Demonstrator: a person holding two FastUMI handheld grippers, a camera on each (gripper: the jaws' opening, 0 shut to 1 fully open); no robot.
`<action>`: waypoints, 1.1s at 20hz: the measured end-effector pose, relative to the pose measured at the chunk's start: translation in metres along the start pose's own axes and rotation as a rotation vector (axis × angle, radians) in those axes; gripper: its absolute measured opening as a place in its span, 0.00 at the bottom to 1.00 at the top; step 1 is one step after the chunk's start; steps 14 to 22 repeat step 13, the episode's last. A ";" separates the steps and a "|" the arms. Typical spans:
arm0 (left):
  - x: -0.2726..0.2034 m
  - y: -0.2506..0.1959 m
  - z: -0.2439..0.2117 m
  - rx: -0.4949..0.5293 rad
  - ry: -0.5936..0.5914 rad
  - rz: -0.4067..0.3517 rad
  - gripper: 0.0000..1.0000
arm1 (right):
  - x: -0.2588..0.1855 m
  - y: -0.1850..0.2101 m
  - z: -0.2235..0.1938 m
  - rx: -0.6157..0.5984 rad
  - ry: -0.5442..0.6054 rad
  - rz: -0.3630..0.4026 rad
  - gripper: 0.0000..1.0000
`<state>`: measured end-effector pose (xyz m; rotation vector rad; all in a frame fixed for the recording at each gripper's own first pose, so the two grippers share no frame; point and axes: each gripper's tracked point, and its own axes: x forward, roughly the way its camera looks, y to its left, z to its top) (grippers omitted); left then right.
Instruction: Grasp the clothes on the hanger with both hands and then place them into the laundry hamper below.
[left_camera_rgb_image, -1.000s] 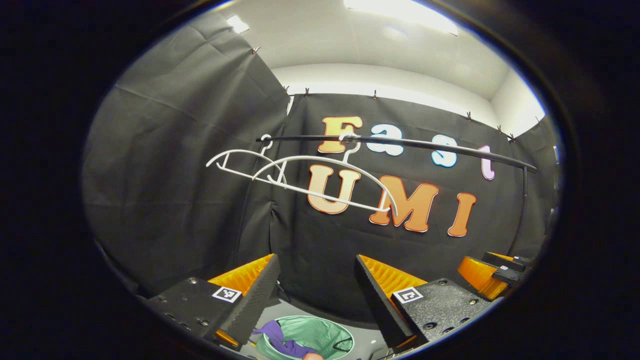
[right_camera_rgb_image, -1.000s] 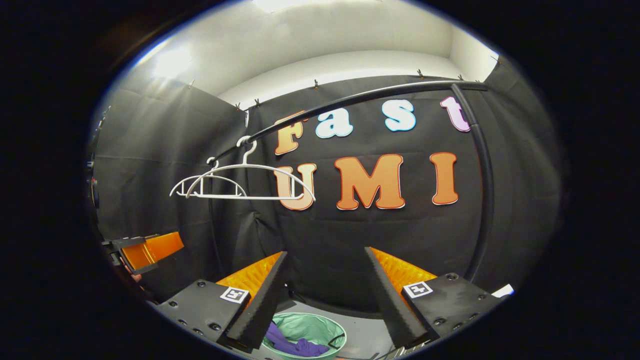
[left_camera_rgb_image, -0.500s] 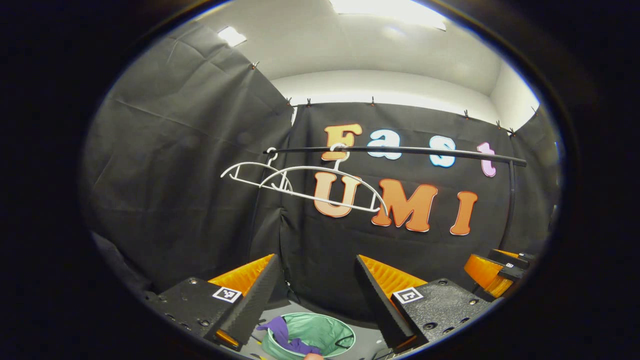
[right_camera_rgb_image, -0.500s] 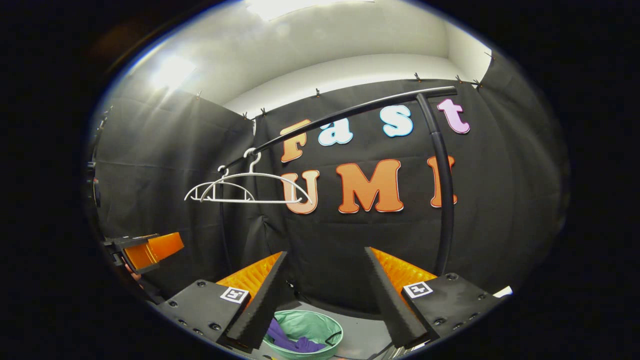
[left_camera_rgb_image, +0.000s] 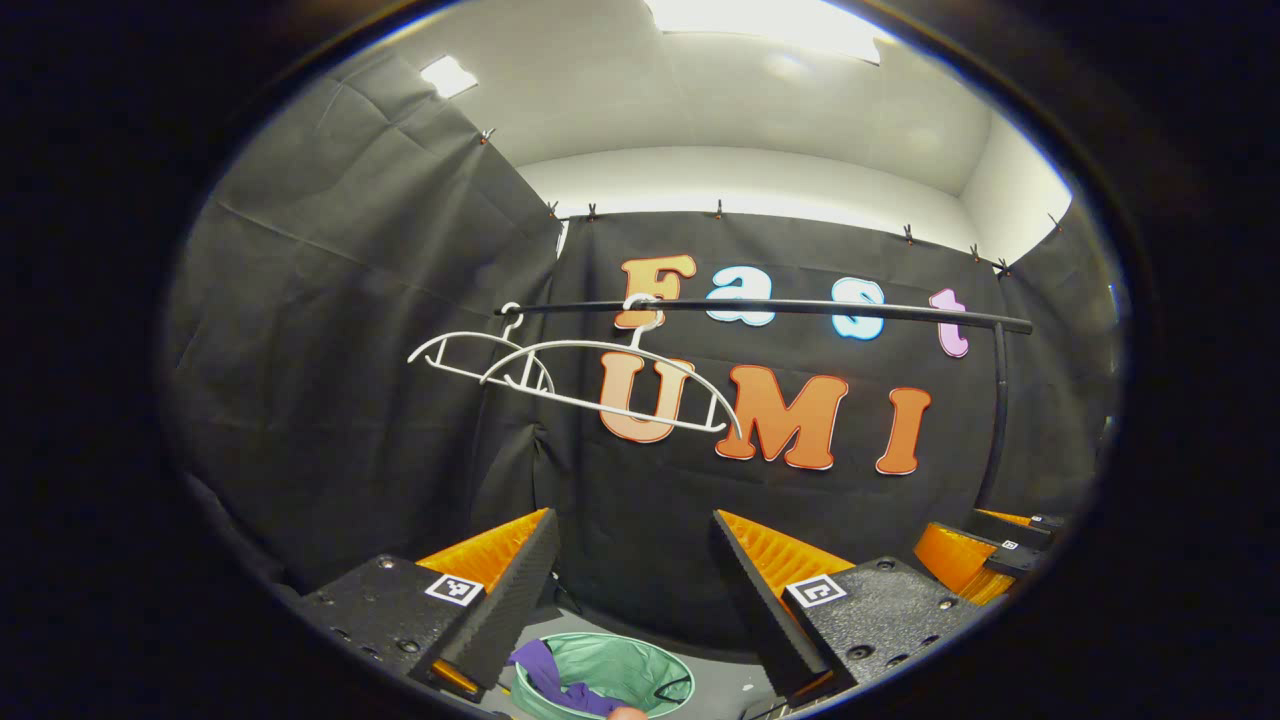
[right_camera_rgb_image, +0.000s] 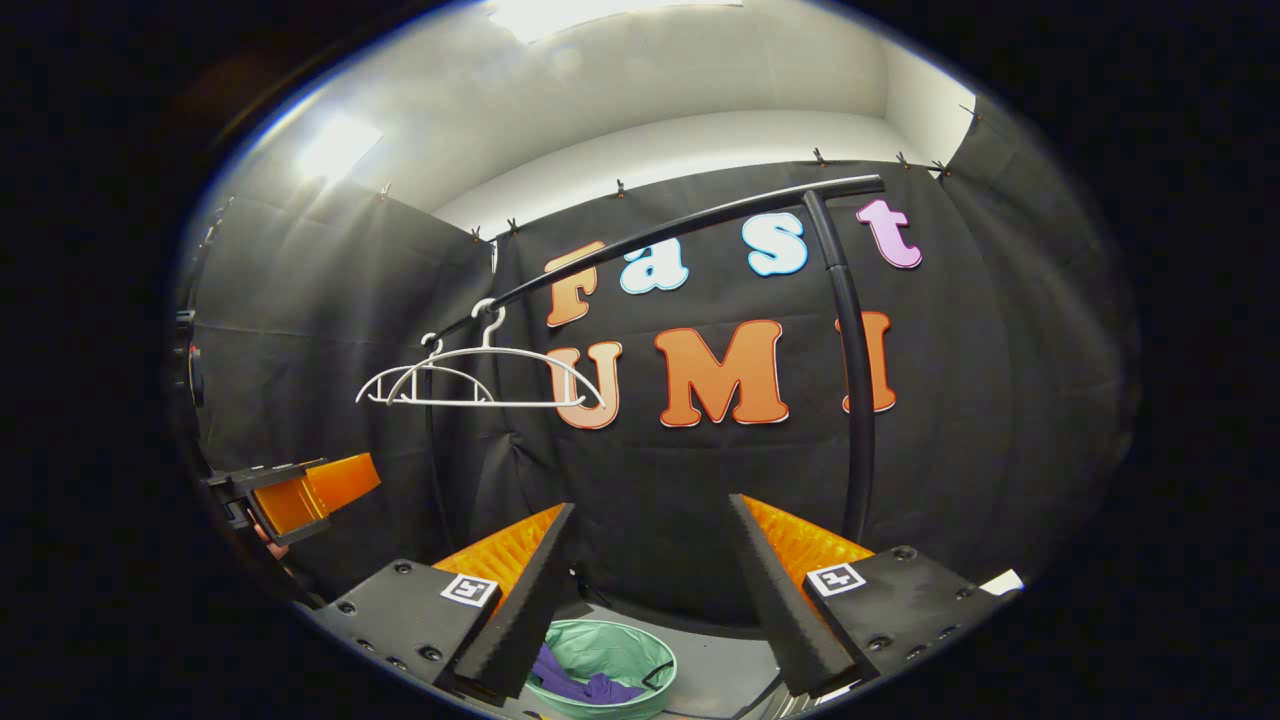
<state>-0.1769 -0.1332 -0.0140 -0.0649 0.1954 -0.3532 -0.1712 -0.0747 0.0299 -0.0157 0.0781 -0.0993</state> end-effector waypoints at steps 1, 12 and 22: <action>-0.002 -0.002 -0.001 0.005 0.005 -0.004 0.92 | -0.001 0.000 -0.001 0.001 0.001 -0.001 1.00; -0.009 0.003 -0.002 0.047 -0.004 0.037 0.95 | -0.001 -0.006 -0.009 0.006 0.024 -0.011 0.97; -0.009 0.004 -0.002 0.050 -0.004 0.041 0.95 | -0.003 -0.007 -0.008 0.005 0.021 -0.013 0.97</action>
